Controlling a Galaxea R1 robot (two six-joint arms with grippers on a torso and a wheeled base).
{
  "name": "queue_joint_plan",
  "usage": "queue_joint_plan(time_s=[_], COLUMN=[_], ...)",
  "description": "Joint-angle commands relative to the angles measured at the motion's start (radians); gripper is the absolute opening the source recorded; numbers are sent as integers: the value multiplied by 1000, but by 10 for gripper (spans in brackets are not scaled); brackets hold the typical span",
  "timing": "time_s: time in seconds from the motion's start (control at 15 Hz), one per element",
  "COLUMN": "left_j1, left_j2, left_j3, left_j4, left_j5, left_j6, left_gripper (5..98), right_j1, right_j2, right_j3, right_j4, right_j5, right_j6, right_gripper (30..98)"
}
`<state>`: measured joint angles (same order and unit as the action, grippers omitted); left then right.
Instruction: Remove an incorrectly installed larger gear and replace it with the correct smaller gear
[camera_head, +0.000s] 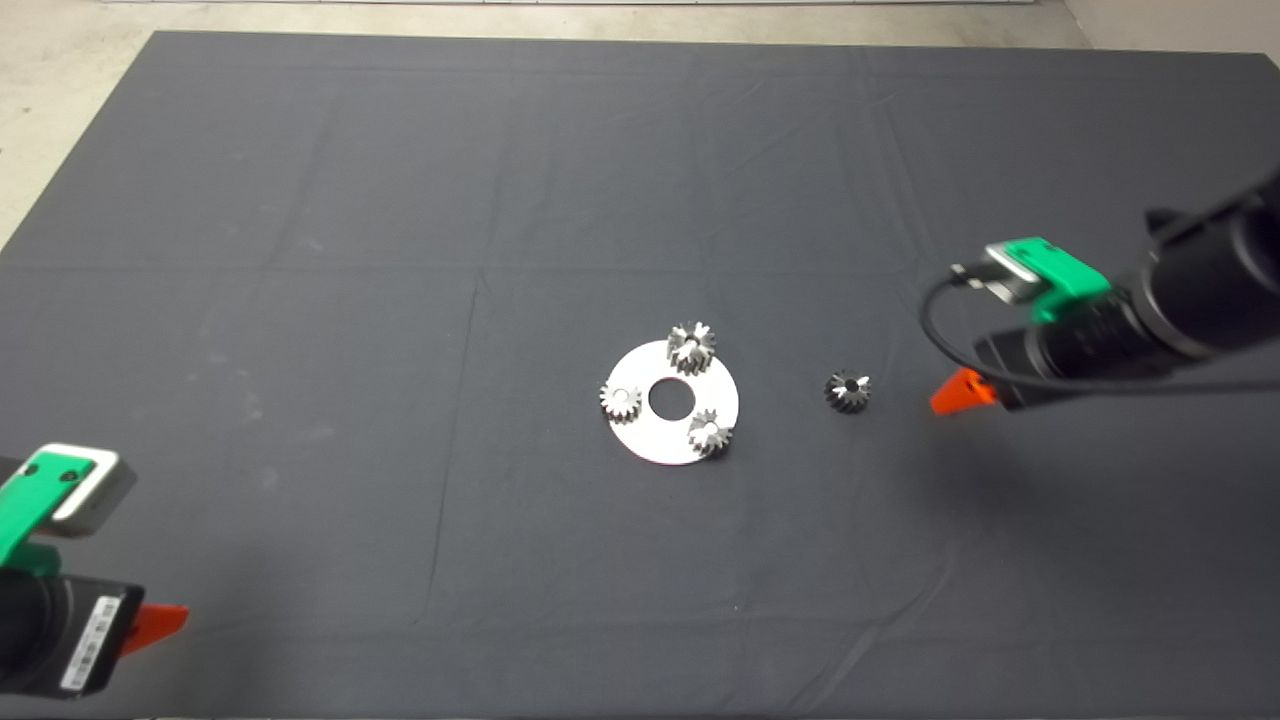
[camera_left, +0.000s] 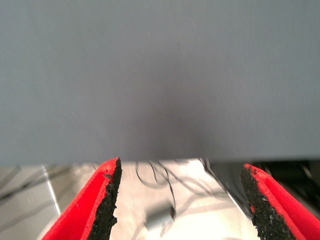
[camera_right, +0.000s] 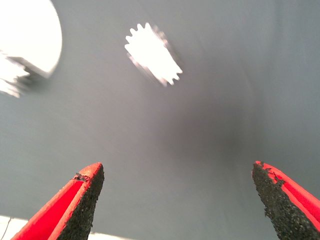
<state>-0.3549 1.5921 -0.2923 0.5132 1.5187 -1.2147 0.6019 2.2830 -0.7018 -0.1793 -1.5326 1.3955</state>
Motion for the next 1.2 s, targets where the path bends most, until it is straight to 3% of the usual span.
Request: queue_joint_plan(time_s=[0.0, 0.27, 0.47, 0.87, 1.13], left_j1=[-3, -3, -3, -3, -3], left_j2=[-48, -69, -60, -65, -63], left_j3=[4, 7, 7, 11, 12], left_j4=[-131, -177, -179, -179, -179], left_j5=[13, 14, 8, 6, 5], left_j6=[-34, -31, -34, -36, -36], left_gripper=[597, 597, 597, 597, 597], right_j1=[62, 32, -63, -189, -206], right_j2=[203, 437, 541, 562, 615], right_j3=[-301, -541, -688, -734, -747], right_j4=[99, 124, 123, 123, 109], right_j5=[-52, -52, -52, -50, -50], right_j6=[-57, -71, -130, -127, -125], right_gripper=[782, 782, 782, 782, 835])
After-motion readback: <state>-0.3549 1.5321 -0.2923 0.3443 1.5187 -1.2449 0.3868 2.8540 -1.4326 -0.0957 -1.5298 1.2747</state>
